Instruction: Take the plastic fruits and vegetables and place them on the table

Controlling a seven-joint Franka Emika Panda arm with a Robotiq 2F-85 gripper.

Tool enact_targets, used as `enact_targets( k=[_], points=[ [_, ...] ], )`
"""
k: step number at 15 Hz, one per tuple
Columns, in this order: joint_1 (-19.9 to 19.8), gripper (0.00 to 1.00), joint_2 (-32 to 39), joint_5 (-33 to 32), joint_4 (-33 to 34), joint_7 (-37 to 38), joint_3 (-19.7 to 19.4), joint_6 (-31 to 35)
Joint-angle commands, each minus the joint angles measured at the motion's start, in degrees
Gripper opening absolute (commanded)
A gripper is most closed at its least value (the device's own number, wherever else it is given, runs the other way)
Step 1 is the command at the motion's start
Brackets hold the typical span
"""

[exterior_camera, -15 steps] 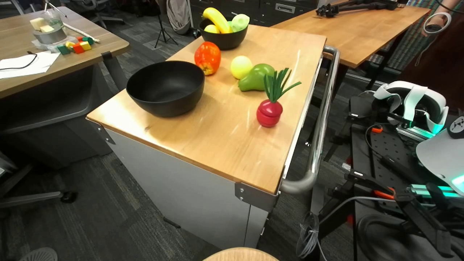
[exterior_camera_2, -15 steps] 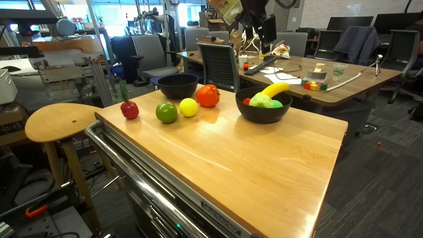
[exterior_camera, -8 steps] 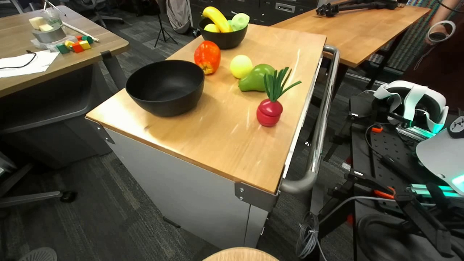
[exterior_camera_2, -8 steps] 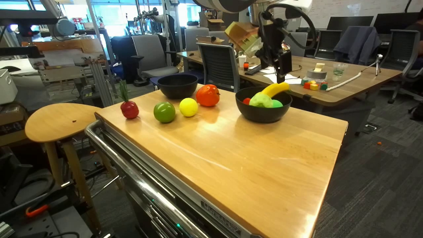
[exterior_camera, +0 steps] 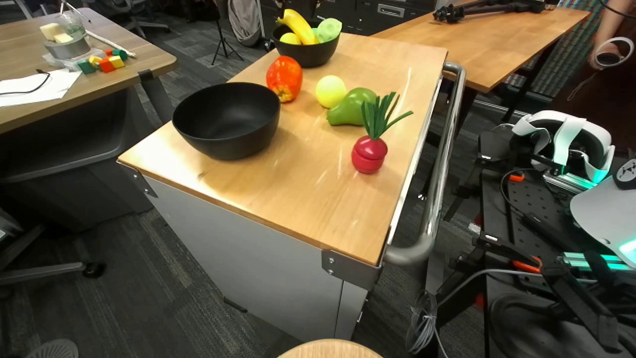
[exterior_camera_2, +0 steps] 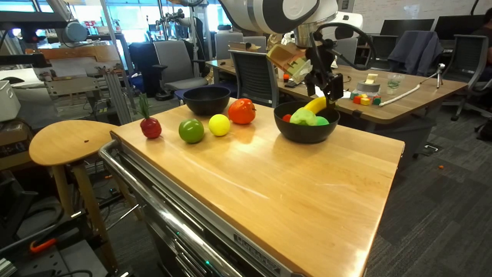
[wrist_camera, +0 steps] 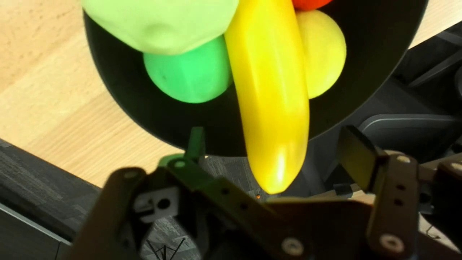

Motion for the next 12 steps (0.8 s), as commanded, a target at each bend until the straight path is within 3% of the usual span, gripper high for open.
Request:
enact_targets(
  k=[1,6,12],
  points=[
    [0.55,0.61,2.15,-1.93,2.24,0.68,-0.57,0.98],
    [0.16,0.21,1.59,-1.28,1.43,0.26,-0.01,0.92],
    [-0.65,0.18,-5.72,1.74,-3.74,-2.83,2.85,2.68]
  ],
)
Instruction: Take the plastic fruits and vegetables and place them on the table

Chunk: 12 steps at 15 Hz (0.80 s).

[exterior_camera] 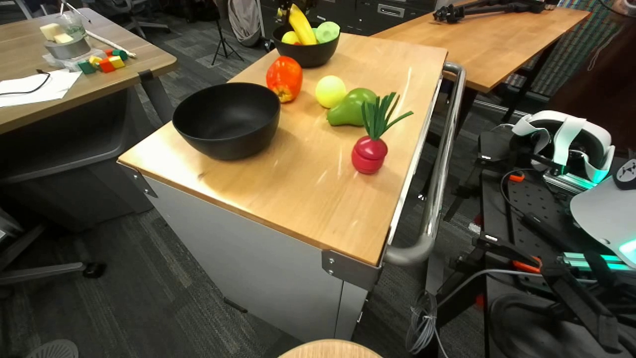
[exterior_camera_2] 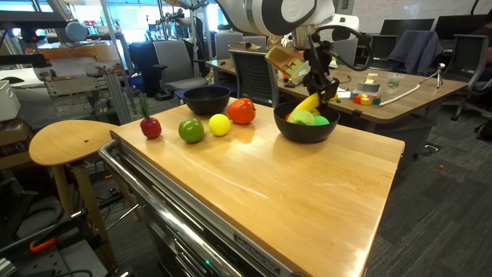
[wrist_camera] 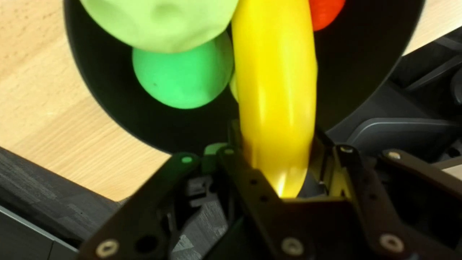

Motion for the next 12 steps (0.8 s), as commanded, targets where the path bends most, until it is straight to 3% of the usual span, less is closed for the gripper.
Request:
enact_targets(
  k=[1,4,7,12],
  points=[
    [-0.76,0.18,-8.11,3.12,-5.30,-3.57,2.93,3.31],
    [-1.62,0.18,-16.28,9.04,-10.61,-9.65,7.15,6.59],
    [-0.55,0.18,-25.33,13.93,-16.92,-14.27,8.89,2.51],
    [2.94,0.18,-34.24,6.53,-28.73,-13.67,7.07,0.33]
  ],
)
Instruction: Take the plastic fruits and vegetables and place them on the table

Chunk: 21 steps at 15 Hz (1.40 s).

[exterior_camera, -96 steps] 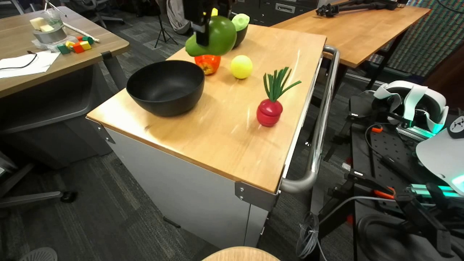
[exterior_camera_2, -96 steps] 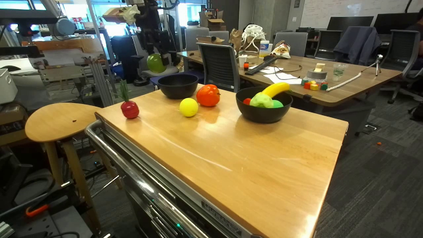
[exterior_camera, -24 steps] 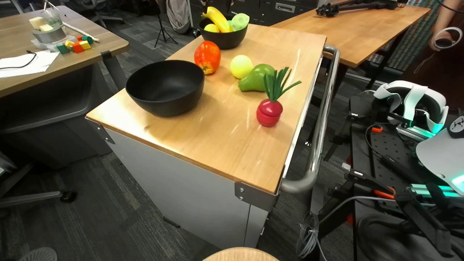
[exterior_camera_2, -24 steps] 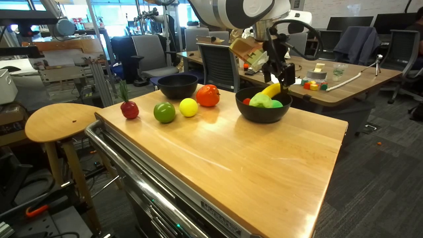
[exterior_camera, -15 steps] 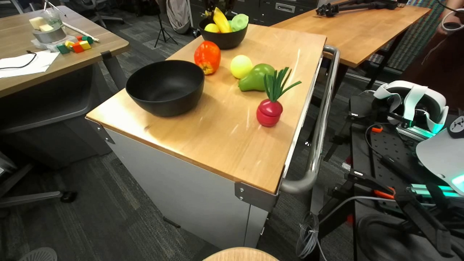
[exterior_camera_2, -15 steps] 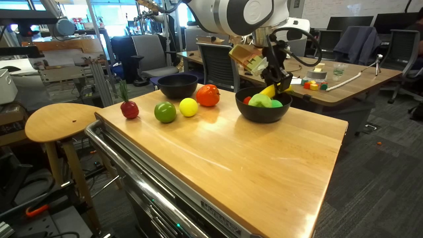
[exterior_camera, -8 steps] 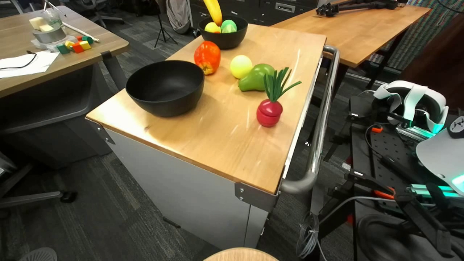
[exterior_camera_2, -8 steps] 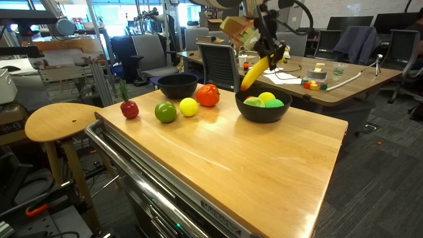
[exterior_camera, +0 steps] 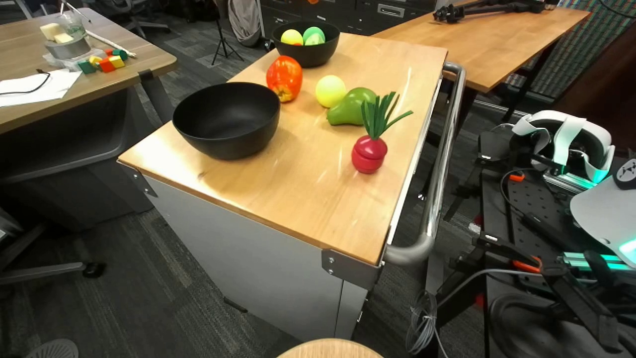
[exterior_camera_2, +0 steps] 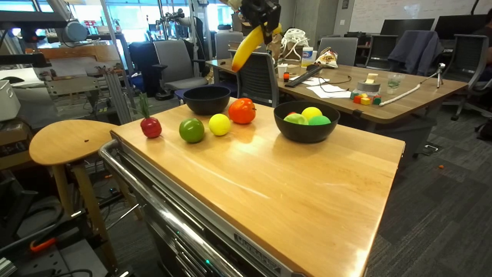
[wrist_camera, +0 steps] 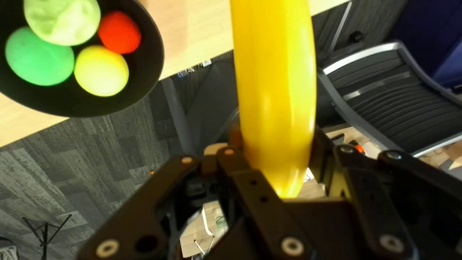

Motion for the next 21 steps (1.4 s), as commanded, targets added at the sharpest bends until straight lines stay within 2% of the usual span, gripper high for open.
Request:
enact_targets(
  k=[1,5,9,14,18,19,20,21],
  points=[
    [1.70,0.18,-6.76,-7.70,-10.21,0.46,-1.57,0.52],
    [0.50,0.18,-8.53,-23.39,-16.08,6.35,-2.68,-1.80],
    [0.22,0.18,-9.47,-33.72,-20.22,9.87,-3.48,-4.75],
    [0.75,0.18,-6.97,-37.87,-21.66,10.79,-3.35,-5.22],
    [1.27,0.18,-3.62,-36.07,-19.89,10.69,-3.58,-5.85],
    [1.38,0.68,-3.27,-35.50,-19.64,10.36,-3.68,-6.15],
    [1.45,0.69,-2.83,-34.86,-19.34,9.94,-3.78,-6.24],
    [1.52,0.76,-2.82,-33.75,-18.93,9.42,-3.84,-6.64]
  ],
)
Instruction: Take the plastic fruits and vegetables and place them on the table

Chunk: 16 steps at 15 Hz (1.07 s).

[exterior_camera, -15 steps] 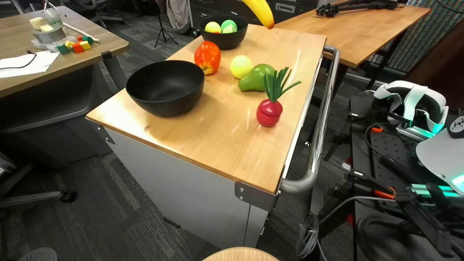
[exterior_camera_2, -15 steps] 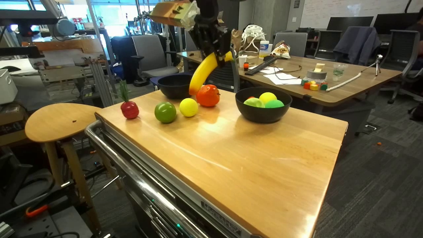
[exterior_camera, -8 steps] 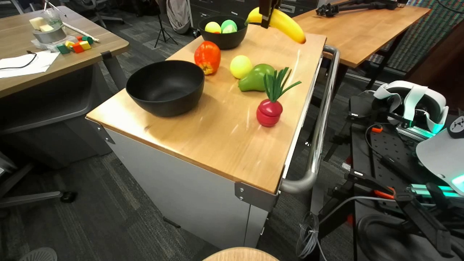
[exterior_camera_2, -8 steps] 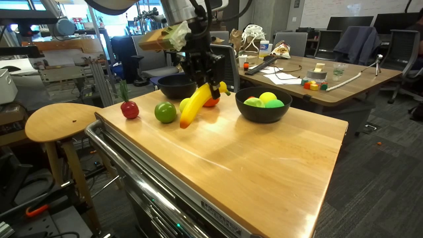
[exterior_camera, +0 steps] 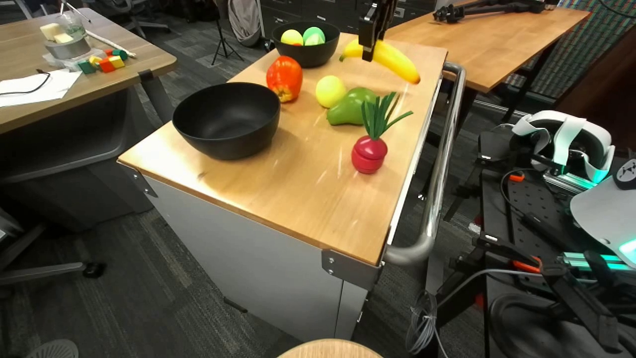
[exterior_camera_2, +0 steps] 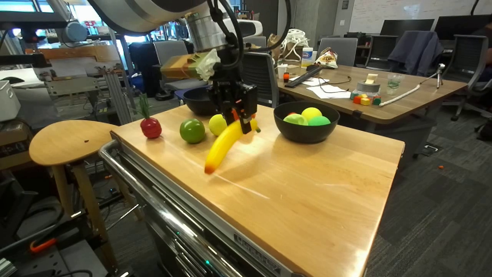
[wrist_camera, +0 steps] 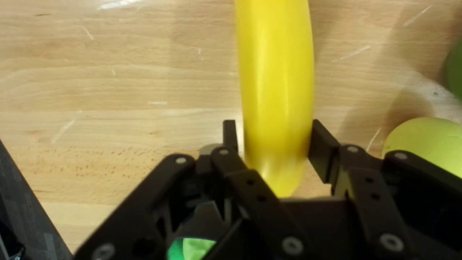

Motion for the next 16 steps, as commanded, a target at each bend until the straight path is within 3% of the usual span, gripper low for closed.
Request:
enact_targets(
  k=[1,3,6,10,11,13,16],
  points=[
    [0.88,0.83,0.58,3.69,2.73,-1.15,-0.48,-2.20],
    [0.90,0.98,-0.01,7.96,4.33,-2.82,-0.62,-2.30],
    [0.65,1.00,0.31,20.05,11.30,-5.92,-1.24,-4.58],
    [-0.65,1.00,6.73,30.50,25.40,-2.32,-3.25,-12.02],
    [0.09,0.99,2.07,27.10,17.84,-3.89,-2.72,-8.31],
    [-0.43,1.00,4.33,29.04,22.13,-3.48,-3.44,-10.51],
    [-0.46,1.00,5.90,29.29,23.27,-2.89,-3.39,-10.87]
  ],
)
